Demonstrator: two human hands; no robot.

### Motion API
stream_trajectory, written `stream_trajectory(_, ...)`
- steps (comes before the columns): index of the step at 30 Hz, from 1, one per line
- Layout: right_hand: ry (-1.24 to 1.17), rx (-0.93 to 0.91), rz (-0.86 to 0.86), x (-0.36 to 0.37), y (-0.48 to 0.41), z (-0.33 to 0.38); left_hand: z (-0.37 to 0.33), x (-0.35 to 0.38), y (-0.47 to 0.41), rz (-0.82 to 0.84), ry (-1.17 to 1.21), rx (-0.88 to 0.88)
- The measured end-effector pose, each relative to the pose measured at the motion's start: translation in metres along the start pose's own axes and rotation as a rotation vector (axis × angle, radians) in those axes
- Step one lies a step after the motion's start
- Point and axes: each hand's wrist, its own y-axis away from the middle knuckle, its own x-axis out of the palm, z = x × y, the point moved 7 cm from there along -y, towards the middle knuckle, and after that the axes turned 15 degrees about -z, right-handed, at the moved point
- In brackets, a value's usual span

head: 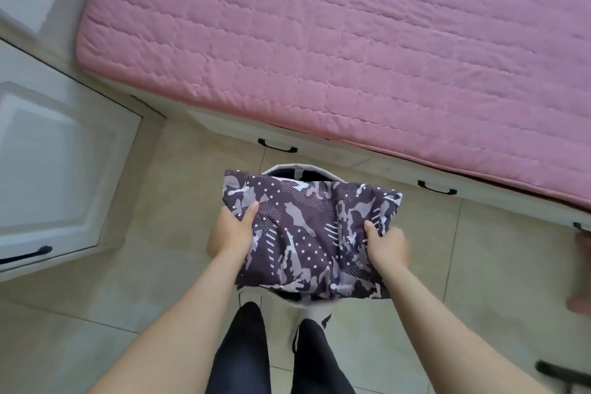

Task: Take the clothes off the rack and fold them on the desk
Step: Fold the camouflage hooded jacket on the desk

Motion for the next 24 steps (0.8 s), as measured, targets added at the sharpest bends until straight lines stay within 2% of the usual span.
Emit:
stream_trajectory(6, -0.027, 0.082, -0.035, 0.114, -0.002, -0.014, -0.001, 0.089, -0.015, -0.114, -0.102, 0.149)
stream_trajectory(9, 0.025, 0.135, -0.088, 0.140, -0.035, -0.035, 0.017, 0.120, -0.034, -0.140, -0.130, 0.157)
stream_trajectory(15, 0.085, -0.019, -0.077, 0.200, -0.089, -0.066, 0.050, 0.185, -0.086, -0.127, -0.073, 0.184)
stream_trajectory(18, 0.155, -0.068, -0.024, 0.215, -0.095, -0.077, 0.068, 0.213, -0.098, 0.010, -0.167, 0.150)
stream_trajectory(21, 0.141, 0.037, 0.009, 0.213, -0.096, -0.085, 0.074, 0.210, -0.098, 0.101, -0.303, 0.142)
stream_trajectory(23, 0.098, 0.036, -0.016, 0.206, -0.093, -0.080, 0.063, 0.202, -0.094, 0.069, -0.353, 0.239)
stream_trajectory(24, 0.079, -0.038, -0.077, 0.199, -0.089, -0.071, 0.055, 0.196, -0.090, 0.005, -0.386, 0.303)
